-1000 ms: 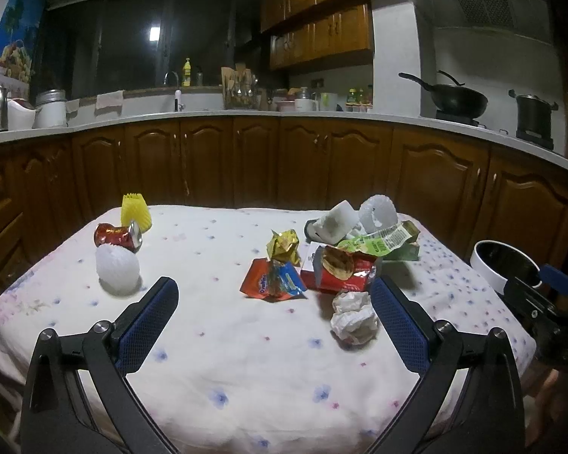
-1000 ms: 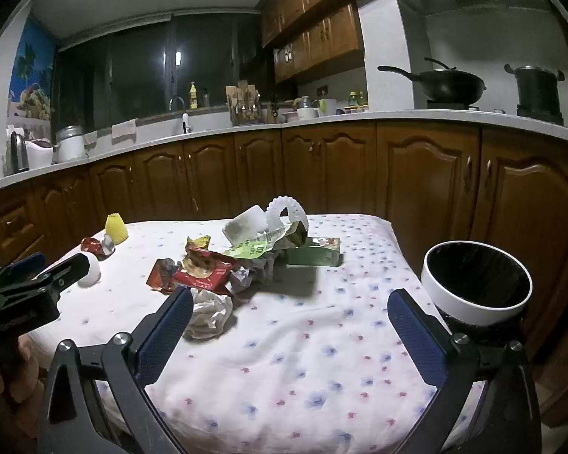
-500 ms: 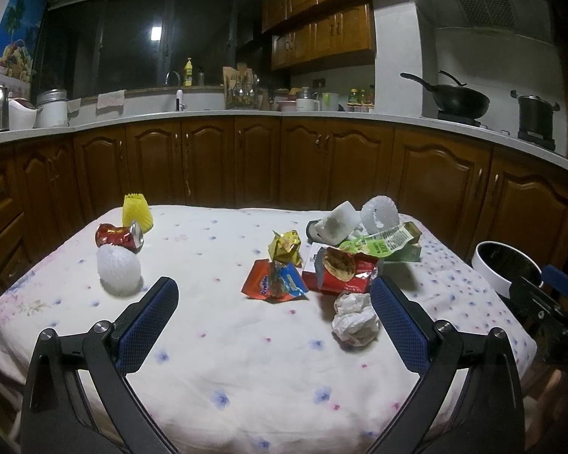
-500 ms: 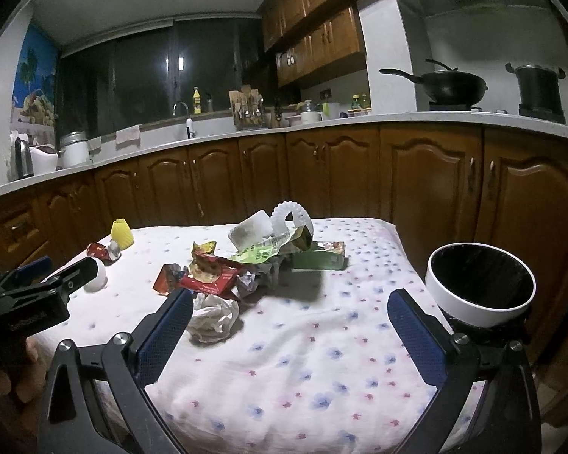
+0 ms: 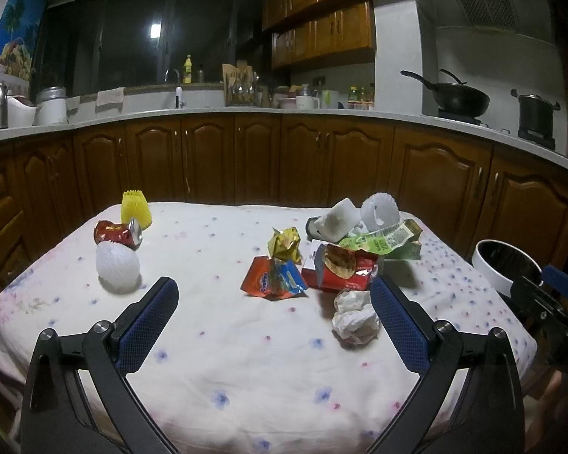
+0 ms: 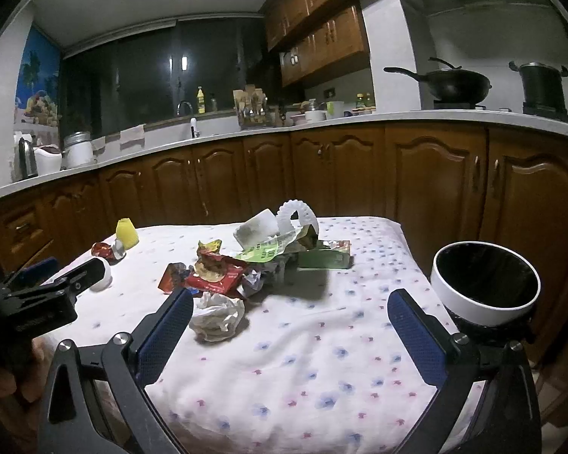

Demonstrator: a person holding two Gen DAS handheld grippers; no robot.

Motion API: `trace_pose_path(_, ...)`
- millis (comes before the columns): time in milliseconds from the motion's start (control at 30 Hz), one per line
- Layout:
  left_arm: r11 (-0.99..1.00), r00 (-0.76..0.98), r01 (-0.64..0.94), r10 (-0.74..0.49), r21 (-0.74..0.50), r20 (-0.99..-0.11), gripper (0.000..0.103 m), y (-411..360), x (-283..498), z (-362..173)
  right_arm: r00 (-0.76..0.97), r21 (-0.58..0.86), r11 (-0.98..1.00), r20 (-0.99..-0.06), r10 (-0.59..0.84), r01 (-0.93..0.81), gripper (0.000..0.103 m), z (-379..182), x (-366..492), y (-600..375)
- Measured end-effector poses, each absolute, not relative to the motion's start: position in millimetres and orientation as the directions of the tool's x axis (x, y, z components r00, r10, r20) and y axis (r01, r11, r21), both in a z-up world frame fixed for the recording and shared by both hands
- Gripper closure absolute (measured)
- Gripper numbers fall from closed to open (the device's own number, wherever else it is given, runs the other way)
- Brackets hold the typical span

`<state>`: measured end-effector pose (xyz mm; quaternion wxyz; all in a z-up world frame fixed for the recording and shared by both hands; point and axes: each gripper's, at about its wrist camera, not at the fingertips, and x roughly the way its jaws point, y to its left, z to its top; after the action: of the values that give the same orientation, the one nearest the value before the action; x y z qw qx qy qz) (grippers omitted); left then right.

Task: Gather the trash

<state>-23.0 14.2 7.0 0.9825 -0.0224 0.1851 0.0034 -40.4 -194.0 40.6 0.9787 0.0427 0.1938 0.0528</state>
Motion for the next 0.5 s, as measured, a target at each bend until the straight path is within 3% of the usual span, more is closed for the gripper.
trace_pose_path(500,0.999,0.930,-0.017,0.000,-0.044,-0.367,0.000,15.8,-21.3,1.8,0.914,0.118,0.988,-0.383,0.136,-0.098,0.000,37.1,-40.4,-192.2)
